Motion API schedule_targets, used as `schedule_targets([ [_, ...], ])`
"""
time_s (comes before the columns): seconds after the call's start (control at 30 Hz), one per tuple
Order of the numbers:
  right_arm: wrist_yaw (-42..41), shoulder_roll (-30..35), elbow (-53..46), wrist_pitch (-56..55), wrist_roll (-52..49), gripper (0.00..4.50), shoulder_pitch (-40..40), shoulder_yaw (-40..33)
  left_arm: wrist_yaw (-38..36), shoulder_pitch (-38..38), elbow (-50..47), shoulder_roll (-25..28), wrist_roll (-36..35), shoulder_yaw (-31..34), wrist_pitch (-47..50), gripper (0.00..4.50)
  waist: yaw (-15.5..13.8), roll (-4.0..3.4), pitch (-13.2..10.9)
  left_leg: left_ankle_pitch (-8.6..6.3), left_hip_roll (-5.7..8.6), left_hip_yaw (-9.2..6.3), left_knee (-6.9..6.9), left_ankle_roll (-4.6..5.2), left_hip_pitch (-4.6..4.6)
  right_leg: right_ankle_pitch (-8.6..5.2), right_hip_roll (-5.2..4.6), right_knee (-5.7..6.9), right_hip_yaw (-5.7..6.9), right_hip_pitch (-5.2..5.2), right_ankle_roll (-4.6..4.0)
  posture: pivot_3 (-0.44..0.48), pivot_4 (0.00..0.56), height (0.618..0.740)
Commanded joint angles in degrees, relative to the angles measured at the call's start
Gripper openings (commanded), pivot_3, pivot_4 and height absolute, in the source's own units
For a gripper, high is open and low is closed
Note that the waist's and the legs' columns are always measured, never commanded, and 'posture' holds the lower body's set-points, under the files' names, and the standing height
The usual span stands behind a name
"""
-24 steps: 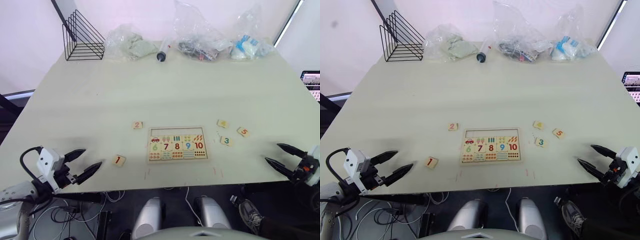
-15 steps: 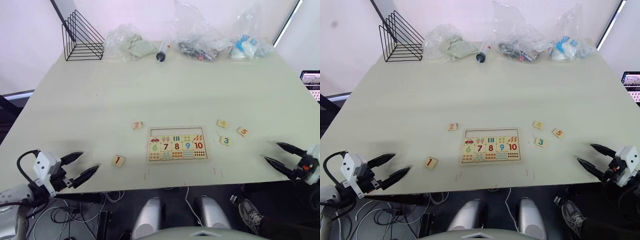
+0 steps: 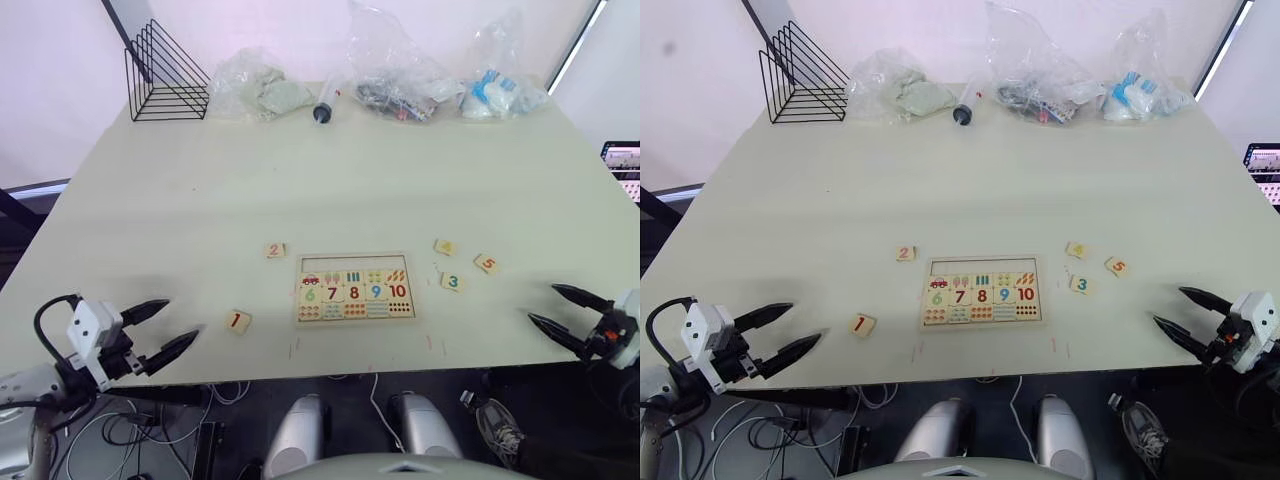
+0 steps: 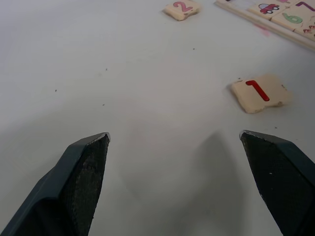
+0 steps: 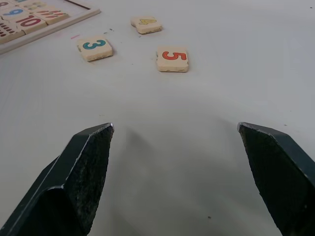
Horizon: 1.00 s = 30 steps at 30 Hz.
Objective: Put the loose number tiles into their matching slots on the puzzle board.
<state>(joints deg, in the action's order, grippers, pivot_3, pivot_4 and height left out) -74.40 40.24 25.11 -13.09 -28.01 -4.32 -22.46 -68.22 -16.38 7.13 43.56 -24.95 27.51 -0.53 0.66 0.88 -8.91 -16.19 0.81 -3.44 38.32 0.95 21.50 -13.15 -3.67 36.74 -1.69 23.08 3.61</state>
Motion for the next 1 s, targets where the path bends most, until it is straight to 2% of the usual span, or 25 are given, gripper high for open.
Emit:
schedule_targets([
  [0.03, -2.7, 0.0, -5.4, 1.5, -3.3, 4.24, -1.5, -0.5, -3.0, 2.1, 0.2, 2.9, 1.9, -1.9, -4.5, 4.50, 0.0, -0.02, 0.0, 0.00, 0.00, 0.00, 0.00, 0.00, 0.00, 0.00, 0.00, 0.00, 0.00, 0.00, 0.00, 0.000, 0.150, 0.740],
  [0.17, -5.8, -0.1, -9.1, 3.4, -5.3, 4.24, -2.1, 0.1, -8.0, 4.5, 3.8, 5.3, 2.2, -4.5, -6.4, 4.50, 0.1, -0.05, 0.0, 0.00, 0.00, 0.03, 0.00, 0.00, -0.01, -0.01, 0.01, 0.00, 0.00, 0.00, -0.01, 0.000, 0.150, 0.740],
  [0.27, -12.4, 0.5, -13.9, 5.8, -8.8, 4.24, -2.6, 1.8, -14.2, 9.8, 6.9, 7.5, 1.7, -7.7, -7.5, 4.50, 0.1, -0.12, -0.1, -0.02, -0.01, 0.02, -0.01, 0.02, 0.00, 0.07, 0.01, -0.01, 0.01, 0.00, 0.12, 0.000, 0.150, 0.740],
  [0.5, -16.5, 0.2, -14.4, 4.8, -8.9, 4.24, -0.6, 2.8, -23.6, 18.0, 12.7, 9.6, 2.1, -13.7, -13.7, 4.50, 0.1, -0.19, -0.1, -0.02, -0.01, -0.01, 0.00, 0.03, 0.01, 0.07, 0.02, -0.02, 0.07, 0.00, 0.13, 0.000, 0.150, 0.740],
  [0.77, -16.1, -0.5, -14.7, 5.2, -8.4, 4.24, 0.3, 3.5, -24.3, 23.5, 18.1, 14.8, -1.7, -25.7, -22.2, 4.50, 0.0, -0.23, -0.2, -0.02, -0.01, -0.04, 0.00, 0.04, 0.02, 0.08, 0.02, -0.01, 0.08, 0.01, 0.14, 0.000, 0.150, 0.740],
  [1.0, -15.7, -0.6, -14.6, 5.2, -8.0, 4.24, 1.2, 3.9, -24.3, 31.1, 23.5, 18.2, -4.9, -38.9, -28.2, 4.50, 0.0, -0.24, -0.2, -0.02, 0.02, -0.04, 0.01, 0.04, 0.03, 0.08, 0.04, 0.02, 0.08, 0.01, 0.14, 0.000, 0.150, 0.740],
])
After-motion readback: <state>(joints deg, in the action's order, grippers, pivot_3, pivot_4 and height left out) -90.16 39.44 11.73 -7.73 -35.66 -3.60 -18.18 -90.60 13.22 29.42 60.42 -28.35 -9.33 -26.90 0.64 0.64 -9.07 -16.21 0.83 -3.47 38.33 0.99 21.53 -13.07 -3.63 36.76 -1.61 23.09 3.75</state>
